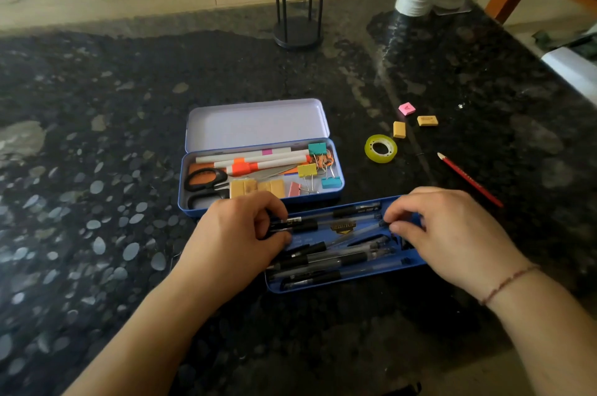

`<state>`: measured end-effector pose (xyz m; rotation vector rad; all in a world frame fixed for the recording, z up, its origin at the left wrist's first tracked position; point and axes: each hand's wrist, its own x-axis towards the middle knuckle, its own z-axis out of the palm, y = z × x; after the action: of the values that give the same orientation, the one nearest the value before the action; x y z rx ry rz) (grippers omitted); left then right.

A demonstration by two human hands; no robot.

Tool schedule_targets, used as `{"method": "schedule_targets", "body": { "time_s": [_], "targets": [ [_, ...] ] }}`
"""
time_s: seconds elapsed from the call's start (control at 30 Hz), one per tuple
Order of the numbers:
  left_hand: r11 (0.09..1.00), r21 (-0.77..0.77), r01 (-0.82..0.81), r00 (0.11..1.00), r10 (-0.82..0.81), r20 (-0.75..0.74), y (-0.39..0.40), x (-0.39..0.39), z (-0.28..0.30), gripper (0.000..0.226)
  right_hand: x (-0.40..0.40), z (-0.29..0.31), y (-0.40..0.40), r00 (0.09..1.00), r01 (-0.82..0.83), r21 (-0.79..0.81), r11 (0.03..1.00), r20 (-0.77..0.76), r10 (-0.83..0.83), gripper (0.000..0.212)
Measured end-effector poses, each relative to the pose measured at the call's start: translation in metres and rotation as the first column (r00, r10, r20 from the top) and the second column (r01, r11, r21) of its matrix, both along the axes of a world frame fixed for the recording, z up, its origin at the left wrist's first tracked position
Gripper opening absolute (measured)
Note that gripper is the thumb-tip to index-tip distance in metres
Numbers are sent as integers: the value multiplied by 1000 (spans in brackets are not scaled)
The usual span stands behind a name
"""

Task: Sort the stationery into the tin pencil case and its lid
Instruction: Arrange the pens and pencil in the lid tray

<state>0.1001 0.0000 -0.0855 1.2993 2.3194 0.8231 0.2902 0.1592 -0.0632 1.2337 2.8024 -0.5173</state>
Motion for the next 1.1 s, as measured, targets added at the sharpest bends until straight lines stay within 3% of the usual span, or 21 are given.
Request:
{"method": "schedule_targets", "body": {
  "time_s": [0.27, 0.47, 0.53, 0.6, 0.67, 0.7, 0.8, 0.93, 1.0, 1.03, 1.1],
  "targets": [
    [998, 58, 18, 999, -16, -38, 1, 2, 5, 12, -3, 2, -1, 998, -64, -1, 998, 3, 64, 15],
    [950, 260, -175, 969, 120, 215, 2, -1, 11, 11, -5, 3, -1, 995, -93, 13, 996, 38, 92, 13],
    [937, 291, -192, 963, 123, 238, 3, 1, 14, 11, -3, 4, 0, 994, -105, 20, 994, 33, 104, 13],
    [925, 328, -190, 965, 116, 234, 3, 3, 16, 10, 3, 7, 2, 997, -68, -3, 998, -38, 68, 16],
    [910, 373, -179, 964, 88, 249, 1, 6, 19, 7, 10, 12, 7, 975, 6, -59, 998, -223, -19, 19],
    [914, 381, -138, 971, 50, 232, 1, 8, 22, 2, 12, 14, 8, 933, 31, -97, 995, -354, -64, 20],
    [946, 309, 102, 993, -113, 20, 4, 18, 27, 27, 7, 26, 1, 696, -1, -159, 987, -709, -114, 20],
    [898, 359, 252, 967, -218, -133, 10, 27, 33, 26, -13, 38, -29, 421, -144, -119, 982, -906, -48, 13],
    [880, 443, 172, 983, -181, -22, 9, 28, 31, 20, -20, 35, -40, 357, -230, -153, 961, -932, -63, 24],
    [869, 488, 84, 979, -163, 122, 9, 27, 30, 18, -21, 32, -43, 379, -283, -210, 936, -921, -92, 34],
    [815, 571, -98, 856, -224, 466, 9, 25, 31, 11, -24, 23, -44, 547, -325, -268, 907, -836, -50, 45]
  ]
}}
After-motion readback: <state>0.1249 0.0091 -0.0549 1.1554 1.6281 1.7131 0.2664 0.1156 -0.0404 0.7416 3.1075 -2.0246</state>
